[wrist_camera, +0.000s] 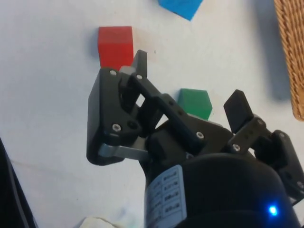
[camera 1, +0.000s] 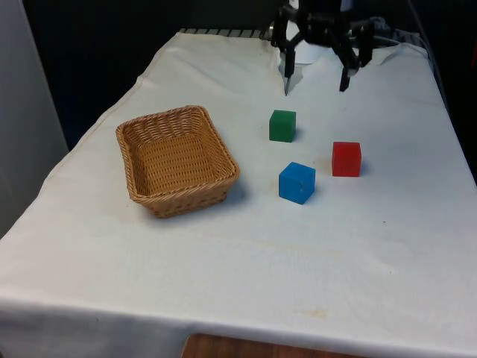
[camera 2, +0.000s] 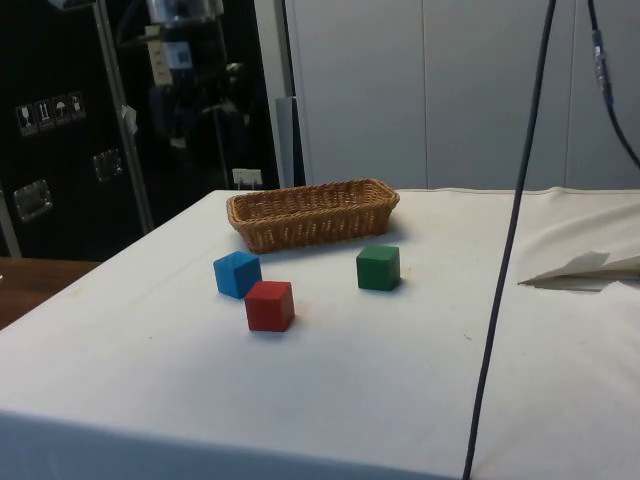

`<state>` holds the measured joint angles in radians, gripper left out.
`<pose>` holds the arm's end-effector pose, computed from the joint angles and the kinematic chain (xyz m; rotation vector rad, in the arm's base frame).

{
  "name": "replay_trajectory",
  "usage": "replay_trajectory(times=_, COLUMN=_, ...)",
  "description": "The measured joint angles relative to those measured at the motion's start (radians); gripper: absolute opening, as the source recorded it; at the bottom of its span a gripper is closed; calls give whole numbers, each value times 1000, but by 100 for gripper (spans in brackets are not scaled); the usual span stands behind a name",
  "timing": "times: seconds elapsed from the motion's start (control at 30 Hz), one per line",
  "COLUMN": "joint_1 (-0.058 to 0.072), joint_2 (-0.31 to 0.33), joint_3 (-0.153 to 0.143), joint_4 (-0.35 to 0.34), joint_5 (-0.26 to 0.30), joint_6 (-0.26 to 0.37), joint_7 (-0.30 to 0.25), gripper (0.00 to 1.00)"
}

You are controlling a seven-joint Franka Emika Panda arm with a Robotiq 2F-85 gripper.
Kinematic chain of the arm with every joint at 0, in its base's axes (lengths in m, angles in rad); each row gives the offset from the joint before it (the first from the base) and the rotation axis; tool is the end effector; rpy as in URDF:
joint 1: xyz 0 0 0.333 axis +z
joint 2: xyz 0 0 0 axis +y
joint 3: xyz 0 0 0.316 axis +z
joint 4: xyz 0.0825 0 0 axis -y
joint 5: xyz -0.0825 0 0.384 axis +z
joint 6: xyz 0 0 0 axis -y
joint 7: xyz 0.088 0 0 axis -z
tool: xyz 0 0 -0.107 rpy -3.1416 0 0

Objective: Pick up the blue cube and place it into the basket.

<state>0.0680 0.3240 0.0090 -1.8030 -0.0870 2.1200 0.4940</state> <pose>0.6343 0.0446 0.3661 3.0184 -0.5676 0.0206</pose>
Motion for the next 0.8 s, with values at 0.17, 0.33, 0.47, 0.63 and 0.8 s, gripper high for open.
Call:
replay_trajectory(times=0.17, joint_1=1, joint_2=40, joint_3=9, joint_4=20, joint_5=-13, joint_6=7, joint_7=32, gripper=100)
replay_trajectory(times=0.33, joint_1=2, joint_2=63, joint_3=11, joint_4=17, joint_5=-19, joint_6=33, joint_7=53, gripper=100)
replay_trajectory(times=0.47, joint_1=2, joint_2=69, joint_3=8, joint_4=10, joint_5=-19, joint_6=47, joint_7=56, gripper=100)
replay_trajectory(times=0.63, joint_1=-1, joint_2=68, joint_3=4, joint_4=-24, joint_5=-19, joint_6=85, joint_7=57, gripper=100)
replay_trajectory(times=0.8, joint_1=-3, joint_2=68, joint_3=-2, joint_4=-68, joint_5=-19, joint_6=145, joint_7=61, gripper=100)
